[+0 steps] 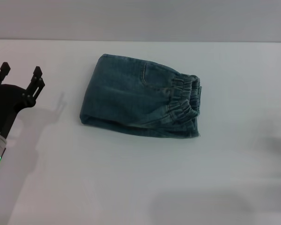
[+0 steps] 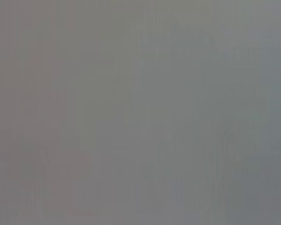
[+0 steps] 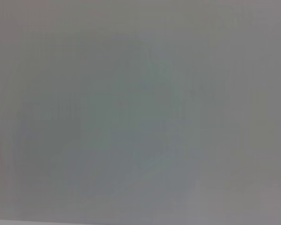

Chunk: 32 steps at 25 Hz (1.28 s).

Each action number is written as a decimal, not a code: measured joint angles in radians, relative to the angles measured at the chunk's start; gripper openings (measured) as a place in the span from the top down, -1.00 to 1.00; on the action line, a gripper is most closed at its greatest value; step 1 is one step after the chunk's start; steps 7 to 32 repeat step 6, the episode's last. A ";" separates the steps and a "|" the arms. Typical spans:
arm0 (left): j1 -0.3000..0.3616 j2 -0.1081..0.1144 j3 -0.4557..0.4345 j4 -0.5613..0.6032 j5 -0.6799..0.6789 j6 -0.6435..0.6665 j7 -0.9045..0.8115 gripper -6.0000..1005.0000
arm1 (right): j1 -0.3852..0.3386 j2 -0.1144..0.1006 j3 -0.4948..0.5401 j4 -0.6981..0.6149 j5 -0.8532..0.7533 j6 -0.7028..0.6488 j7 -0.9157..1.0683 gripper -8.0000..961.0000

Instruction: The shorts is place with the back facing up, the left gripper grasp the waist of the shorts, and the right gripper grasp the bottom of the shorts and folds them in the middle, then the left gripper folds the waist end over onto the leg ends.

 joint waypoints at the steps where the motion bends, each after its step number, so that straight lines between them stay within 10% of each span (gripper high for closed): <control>1: 0.002 0.000 0.000 0.000 0.000 0.003 0.001 -0.39 | 0.001 0.000 -0.002 -0.001 0.000 0.000 0.000 -0.28; 32: 0.007 -0.001 -0.001 0.000 0.000 0.000 -0.001 -0.58 | 0.005 0.000 -0.008 -0.003 0.000 0.001 0.002 -0.28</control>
